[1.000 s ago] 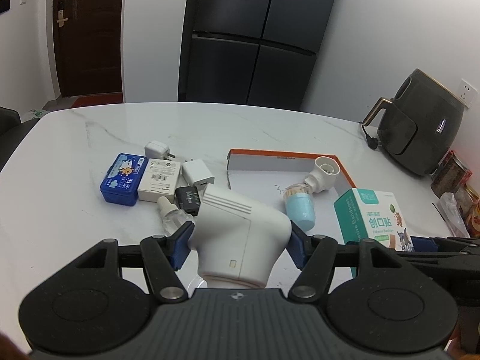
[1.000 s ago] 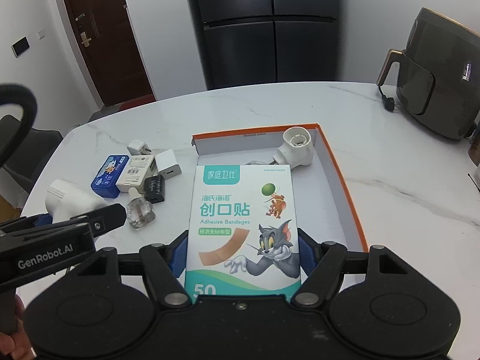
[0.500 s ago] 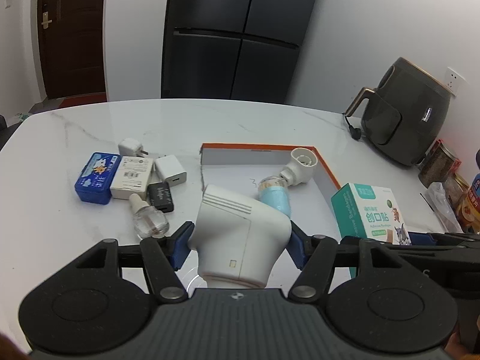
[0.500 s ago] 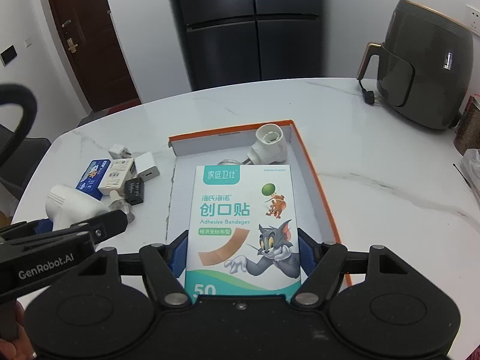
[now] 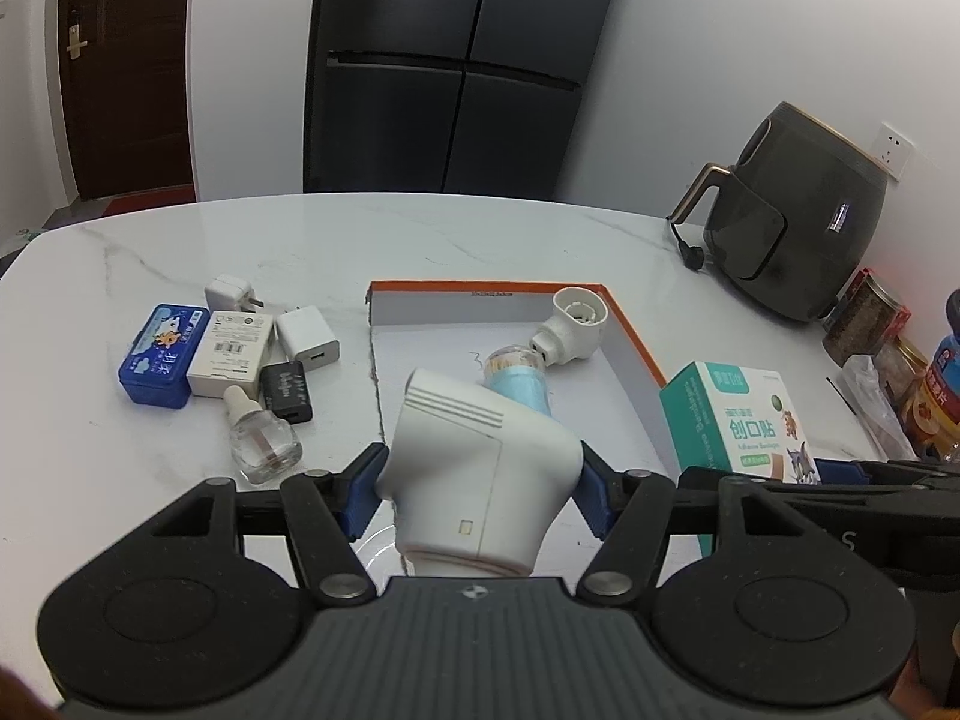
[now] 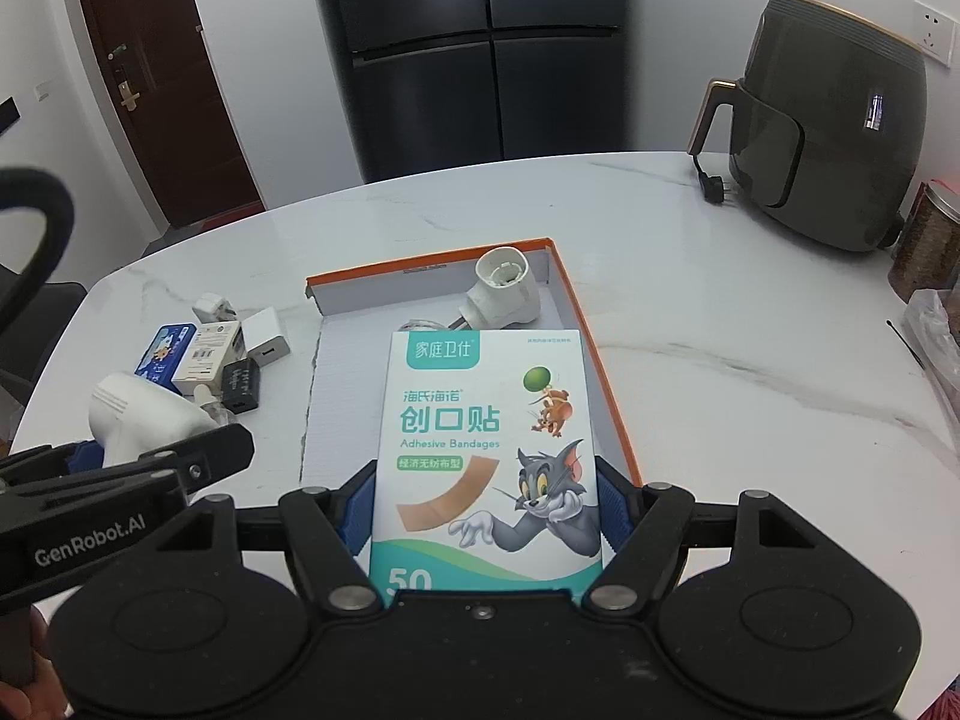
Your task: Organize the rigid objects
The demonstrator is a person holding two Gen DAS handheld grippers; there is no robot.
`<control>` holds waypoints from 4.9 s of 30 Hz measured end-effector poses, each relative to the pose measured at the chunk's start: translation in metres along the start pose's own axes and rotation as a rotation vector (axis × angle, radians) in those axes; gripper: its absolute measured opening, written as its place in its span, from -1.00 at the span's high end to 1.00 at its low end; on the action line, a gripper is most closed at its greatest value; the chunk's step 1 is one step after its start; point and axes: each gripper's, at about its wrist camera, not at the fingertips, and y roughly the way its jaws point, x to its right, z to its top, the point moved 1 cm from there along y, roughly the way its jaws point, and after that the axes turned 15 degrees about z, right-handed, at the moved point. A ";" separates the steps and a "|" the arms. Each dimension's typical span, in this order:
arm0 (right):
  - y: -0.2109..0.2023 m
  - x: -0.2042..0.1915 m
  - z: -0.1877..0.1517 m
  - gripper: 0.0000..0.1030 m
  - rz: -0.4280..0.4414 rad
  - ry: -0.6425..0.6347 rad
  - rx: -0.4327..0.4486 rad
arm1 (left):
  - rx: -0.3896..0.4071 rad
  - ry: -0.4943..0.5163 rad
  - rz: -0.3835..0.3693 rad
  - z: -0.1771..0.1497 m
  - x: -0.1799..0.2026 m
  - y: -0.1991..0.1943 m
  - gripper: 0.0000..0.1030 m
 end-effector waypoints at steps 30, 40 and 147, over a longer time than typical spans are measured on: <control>0.029 0.016 0.020 -0.62 0.024 -0.038 -0.029 | -0.032 -0.020 0.023 0.007 0.011 0.023 -0.26; 0.045 0.025 0.034 -0.62 0.014 -0.049 -0.040 | -0.051 -0.014 0.010 0.011 0.018 0.041 -0.26; 0.059 -0.083 0.000 -0.72 0.204 -0.170 -0.010 | -0.120 -0.225 0.253 0.006 -0.135 0.026 -0.92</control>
